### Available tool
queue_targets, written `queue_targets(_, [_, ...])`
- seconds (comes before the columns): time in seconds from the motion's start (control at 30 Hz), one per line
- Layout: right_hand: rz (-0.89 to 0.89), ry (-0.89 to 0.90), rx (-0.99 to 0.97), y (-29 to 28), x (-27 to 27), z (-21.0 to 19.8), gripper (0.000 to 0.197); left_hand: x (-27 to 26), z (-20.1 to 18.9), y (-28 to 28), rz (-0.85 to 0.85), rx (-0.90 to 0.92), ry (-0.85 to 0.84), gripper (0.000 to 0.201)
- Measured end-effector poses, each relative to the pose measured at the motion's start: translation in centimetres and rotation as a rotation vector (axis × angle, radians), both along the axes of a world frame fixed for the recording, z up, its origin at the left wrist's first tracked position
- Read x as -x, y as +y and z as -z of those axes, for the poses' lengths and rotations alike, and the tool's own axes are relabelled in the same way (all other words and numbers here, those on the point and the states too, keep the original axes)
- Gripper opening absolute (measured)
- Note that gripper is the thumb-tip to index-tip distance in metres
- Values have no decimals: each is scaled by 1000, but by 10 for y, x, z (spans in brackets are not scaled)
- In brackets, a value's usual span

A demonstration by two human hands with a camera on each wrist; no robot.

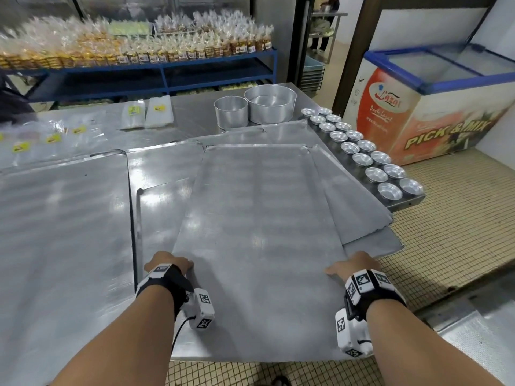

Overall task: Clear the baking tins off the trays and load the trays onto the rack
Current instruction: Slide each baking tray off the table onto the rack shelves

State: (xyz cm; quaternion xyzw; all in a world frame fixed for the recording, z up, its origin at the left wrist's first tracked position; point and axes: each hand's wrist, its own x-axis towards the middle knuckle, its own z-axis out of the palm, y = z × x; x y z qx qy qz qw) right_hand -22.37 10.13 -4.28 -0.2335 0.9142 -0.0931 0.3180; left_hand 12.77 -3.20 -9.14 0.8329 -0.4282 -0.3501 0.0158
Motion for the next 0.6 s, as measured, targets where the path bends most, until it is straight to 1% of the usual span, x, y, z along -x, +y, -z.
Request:
queue_targets(0.07, [35, -61, 44, -1, 1, 6, 57, -1, 0, 0, -46, -12, 37, 41])
queue_targets(0.1, [61, -94, 69, -2, 0, 9, 65, -2, 2, -1, -65, -16, 64, 47])
queue_targets(0.17, [109, -137, 107, -4, -2, 15, 73, -8, 27, -12, -112, 1, 122, 72])
queue_targets(0.2, [135, -143, 126, -6, -3, 20, 72, -11, 38, -16, -130, 16, 145, 83])
queue_targets(0.23, [166, -145, 137, -9, -4, 22, 70, -10, 43, -17, -149, 27, 165, 88])
queue_targets(0.27, [192, -139, 144, -12, -4, 26, 70, -6, 38, -13, -165, 31, 187, 89])
queue_targets(0.33, [217, -105, 114, -19, -6, 32, 73, 6, 13, 1, -182, 31, 231, 84])
queue_targets(0.37, [219, -75, 89, -22, -8, 33, 73, 8, 7, 3, -194, 28, 247, 80])
queue_targets(0.47, [216, 16, 76, -31, -13, 38, 68, 9, 0, 4, -203, 30, 277, 73])
queue_targets(0.6, [255, -15, 56, -40, -12, 42, 64, 6, -3, 2, -202, 27, 311, 67])
